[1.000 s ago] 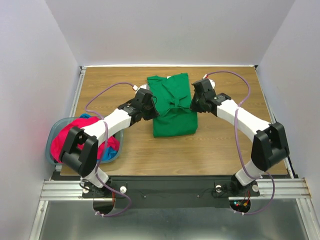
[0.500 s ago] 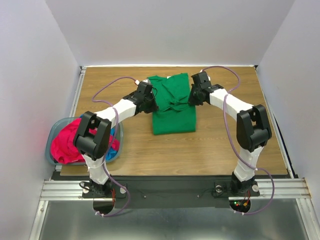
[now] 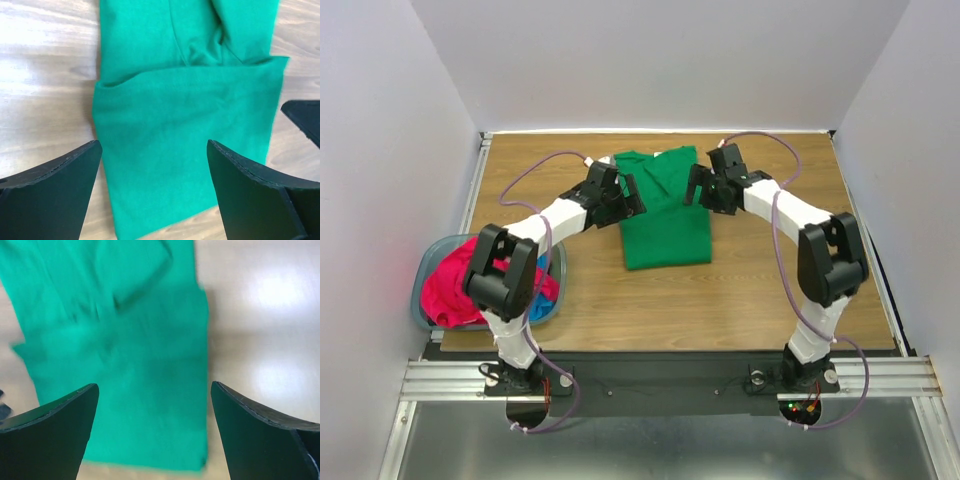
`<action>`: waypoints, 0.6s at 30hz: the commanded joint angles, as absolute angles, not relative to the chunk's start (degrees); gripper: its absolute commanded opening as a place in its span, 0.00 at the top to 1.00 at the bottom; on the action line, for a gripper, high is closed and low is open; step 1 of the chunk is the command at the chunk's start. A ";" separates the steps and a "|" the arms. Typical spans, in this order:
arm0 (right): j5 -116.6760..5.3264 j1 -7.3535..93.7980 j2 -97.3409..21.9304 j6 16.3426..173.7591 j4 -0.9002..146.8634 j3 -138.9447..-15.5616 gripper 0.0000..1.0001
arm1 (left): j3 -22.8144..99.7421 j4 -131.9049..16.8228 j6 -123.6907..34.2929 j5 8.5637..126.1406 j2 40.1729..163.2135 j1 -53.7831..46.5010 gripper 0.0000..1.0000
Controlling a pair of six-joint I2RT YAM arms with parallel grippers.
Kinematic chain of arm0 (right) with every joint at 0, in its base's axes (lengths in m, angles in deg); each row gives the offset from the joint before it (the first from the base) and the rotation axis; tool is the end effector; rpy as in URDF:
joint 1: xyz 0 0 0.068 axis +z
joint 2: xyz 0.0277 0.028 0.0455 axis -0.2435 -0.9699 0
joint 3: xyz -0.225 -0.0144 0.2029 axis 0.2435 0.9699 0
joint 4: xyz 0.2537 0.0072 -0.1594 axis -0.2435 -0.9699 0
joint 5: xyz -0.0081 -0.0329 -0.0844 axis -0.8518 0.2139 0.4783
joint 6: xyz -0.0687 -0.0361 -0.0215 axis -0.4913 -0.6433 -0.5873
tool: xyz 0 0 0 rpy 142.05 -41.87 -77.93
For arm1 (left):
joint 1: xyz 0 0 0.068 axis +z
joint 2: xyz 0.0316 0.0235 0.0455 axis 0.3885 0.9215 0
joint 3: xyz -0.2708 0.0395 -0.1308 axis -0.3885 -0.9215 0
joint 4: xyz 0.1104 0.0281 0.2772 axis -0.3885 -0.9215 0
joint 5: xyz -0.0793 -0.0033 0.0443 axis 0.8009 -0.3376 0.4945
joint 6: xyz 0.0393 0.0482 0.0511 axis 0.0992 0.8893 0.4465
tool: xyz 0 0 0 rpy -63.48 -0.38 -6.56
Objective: Fold and stack the t-shirts
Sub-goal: Fold the tshirt
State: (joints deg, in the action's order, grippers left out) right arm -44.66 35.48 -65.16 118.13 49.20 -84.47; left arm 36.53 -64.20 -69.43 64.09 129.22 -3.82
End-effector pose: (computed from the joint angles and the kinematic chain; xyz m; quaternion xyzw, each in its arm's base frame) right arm 0.4572 0.1747 0.2139 0.0797 0.9361 0.1228 0.3197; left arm 0.4198 -0.2177 0.2109 -0.0558 0.8935 -0.2652 0.3580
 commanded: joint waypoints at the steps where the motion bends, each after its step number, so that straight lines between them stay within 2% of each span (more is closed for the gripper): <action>1: -47.41 35.28 -54.64 118.20 50.72 -77.67 0.00 | 30.47 -62.55 -68.89 64.80 118.86 -4.74 0.02; 8: -55.58 35.28 -39.96 121.63 53.88 -58.15 0.00 | 13.33 -58.34 -73.37 66.38 111.28 -8.25 0.02; 12: -58.05 35.28 -38.63 122.78 56.00 -52.60 0.04 | 9.37 -55.26 -75.65 68.14 111.28 -9.22 0.02; 15: -58.49 35.28 -39.94 123.48 57.40 -50.49 0.12 | 8.92 -53.50 -76.45 68.58 112.68 -10.10 0.12; 16: -58.41 35.28 -40.90 123.57 57.93 -50.23 0.16 | 9.10 -53.32 -76.45 68.76 113.21 -10.19 0.16; 17: -58.06 35.28 -41.35 123.66 59.24 -49.96 0.25 | 9.62 -53.14 -76.45 68.76 114.43 -10.36 0.23; 18: -57.79 35.28 -41.96 123.57 60.03 -49.78 0.28 | 9.80 -52.97 -76.45 68.85 114.96 -10.36 0.27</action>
